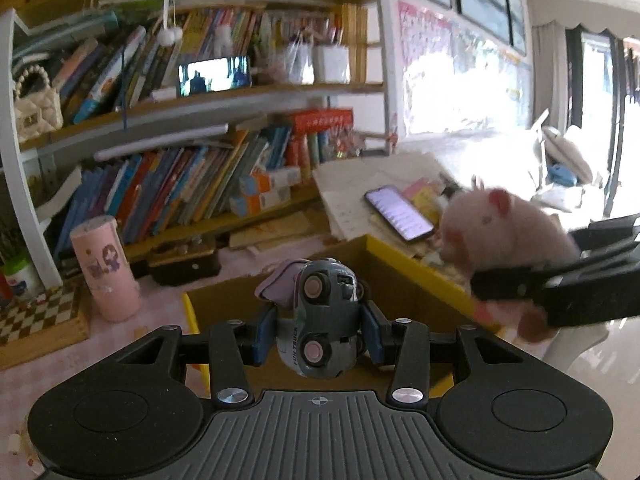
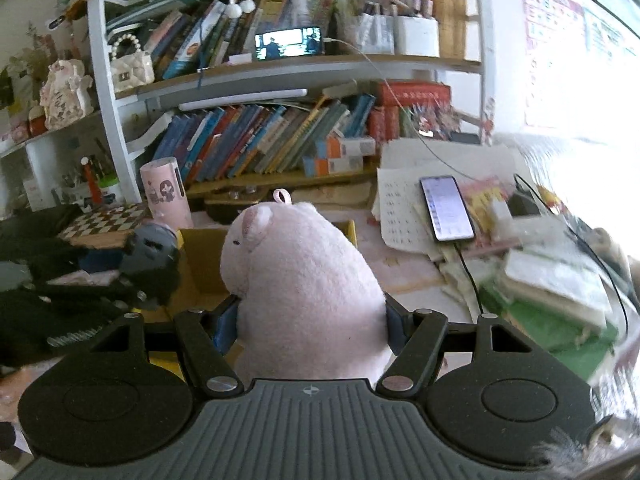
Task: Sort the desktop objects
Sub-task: 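Lower the toy car and plush pig into the yellow box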
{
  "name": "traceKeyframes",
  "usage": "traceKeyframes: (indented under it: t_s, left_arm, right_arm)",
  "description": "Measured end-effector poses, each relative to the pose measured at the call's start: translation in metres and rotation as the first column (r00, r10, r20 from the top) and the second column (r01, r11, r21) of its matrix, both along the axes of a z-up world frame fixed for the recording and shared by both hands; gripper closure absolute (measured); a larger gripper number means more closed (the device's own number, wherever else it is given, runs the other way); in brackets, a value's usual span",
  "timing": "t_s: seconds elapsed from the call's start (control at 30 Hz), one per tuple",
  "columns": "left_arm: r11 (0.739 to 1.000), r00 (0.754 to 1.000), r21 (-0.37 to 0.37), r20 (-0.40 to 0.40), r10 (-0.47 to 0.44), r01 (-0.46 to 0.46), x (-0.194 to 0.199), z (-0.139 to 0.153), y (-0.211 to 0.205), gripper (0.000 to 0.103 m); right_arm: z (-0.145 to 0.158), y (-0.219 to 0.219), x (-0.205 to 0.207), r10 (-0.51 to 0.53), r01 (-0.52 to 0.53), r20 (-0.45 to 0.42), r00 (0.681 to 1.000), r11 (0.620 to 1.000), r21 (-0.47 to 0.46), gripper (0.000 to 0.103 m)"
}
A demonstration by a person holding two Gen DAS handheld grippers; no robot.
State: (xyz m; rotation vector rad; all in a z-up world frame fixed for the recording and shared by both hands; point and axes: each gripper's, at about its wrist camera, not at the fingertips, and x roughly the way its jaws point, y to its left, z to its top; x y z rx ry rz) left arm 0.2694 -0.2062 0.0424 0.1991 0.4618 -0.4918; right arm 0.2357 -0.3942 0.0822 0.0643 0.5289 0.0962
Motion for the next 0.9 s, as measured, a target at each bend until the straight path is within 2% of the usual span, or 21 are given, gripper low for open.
traceKeyframes:
  t_s: [0.23, 0.47, 0.9]
  left_arm:
    - [0.998, 0.997, 0.061, -0.067, 0.039, -0.035, 0.025, -0.026, -0.013, 0.06]
    - [0.997, 0.99, 0.044, -0.122, 0.071, -0.066, 0.04, -0.039, -0.019, 0.059]
    - [0.991, 0.98, 0.115, -0.173, 0.094, -0.075, 0.052, -0.054, -0.03, 0.059]
  right_arm:
    - [-0.004, 0.008, 0.043, 0.086, -0.087, -0.011, 0.996, 0.996, -0.034, 0.037]
    - [-0.014, 0.023, 0.083, 0.178, -0.183, -0.049, 0.983, 0.978, -0.103, 0.037]
    - [-0.05, 0.044, 0.155, 0.283, -0.317, -0.216, 0.935, 0.937, -0.146, 0.036]
